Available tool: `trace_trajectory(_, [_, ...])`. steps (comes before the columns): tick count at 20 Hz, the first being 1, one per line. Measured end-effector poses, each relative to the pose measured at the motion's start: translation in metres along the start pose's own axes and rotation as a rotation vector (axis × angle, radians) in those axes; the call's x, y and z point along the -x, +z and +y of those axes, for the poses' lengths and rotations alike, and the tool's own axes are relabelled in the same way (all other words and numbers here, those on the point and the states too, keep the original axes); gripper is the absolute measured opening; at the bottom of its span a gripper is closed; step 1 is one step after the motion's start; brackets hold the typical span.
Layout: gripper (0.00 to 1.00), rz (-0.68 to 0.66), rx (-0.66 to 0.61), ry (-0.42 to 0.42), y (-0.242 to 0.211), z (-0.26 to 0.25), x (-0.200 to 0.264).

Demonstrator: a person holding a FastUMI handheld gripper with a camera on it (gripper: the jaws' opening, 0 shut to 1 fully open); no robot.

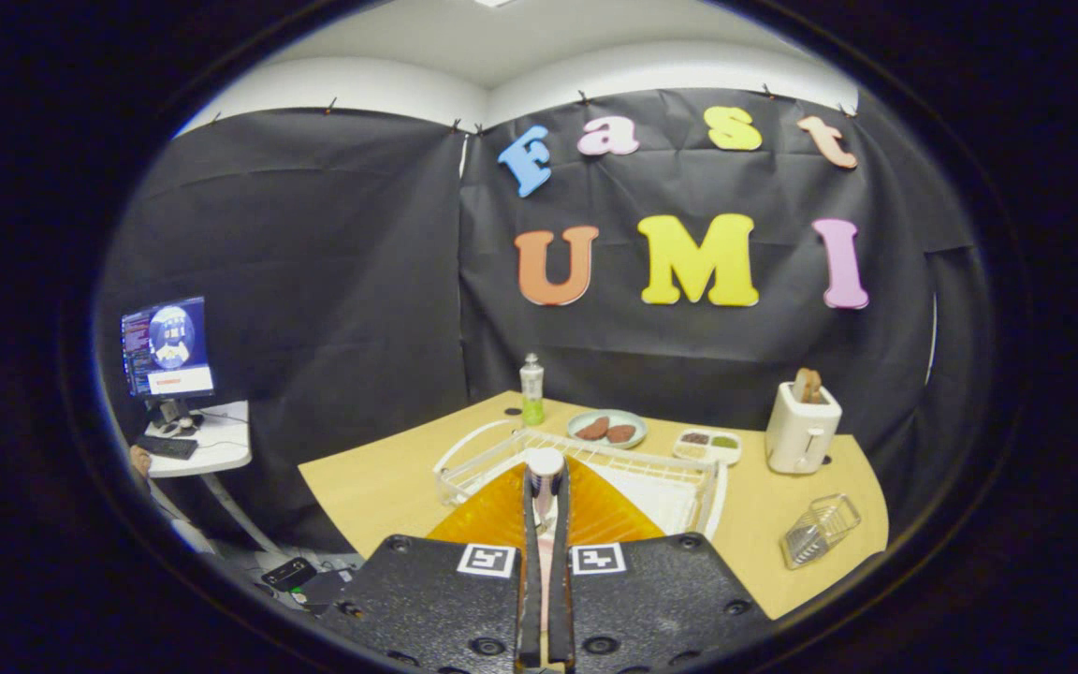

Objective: Take the plate from the dish rack, then take the spoon from the basket and place it into the plate.

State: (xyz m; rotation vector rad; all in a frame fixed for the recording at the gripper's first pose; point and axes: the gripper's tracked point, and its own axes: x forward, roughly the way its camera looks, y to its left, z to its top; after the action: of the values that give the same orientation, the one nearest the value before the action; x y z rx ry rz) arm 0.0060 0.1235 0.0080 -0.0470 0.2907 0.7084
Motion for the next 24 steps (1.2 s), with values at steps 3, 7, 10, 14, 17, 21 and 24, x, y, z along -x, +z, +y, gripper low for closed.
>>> trace_trajectory(3, [0.08,0.076,0.001,0.025,-0.025,0.016,-0.022])
trace_trajectory(7, [0.08,0.158,-0.017,0.045,-0.053,0.027,-0.050])
trace_trajectory(10, [0.09,0.195,-0.030,0.068,-0.070,0.037,-0.063])
trace_trajectory(14, [0.09,0.230,-0.050,0.089,-0.087,0.042,-0.074])
trace_trajectory(17, [0.10,0.251,-0.073,0.094,-0.095,0.042,-0.075])
trace_trajectory(21, [0.22,0.226,-0.076,0.039,-0.090,0.023,-0.069])
trace_trajectory(24, [0.49,0.212,-0.087,0.010,-0.087,0.014,-0.063])
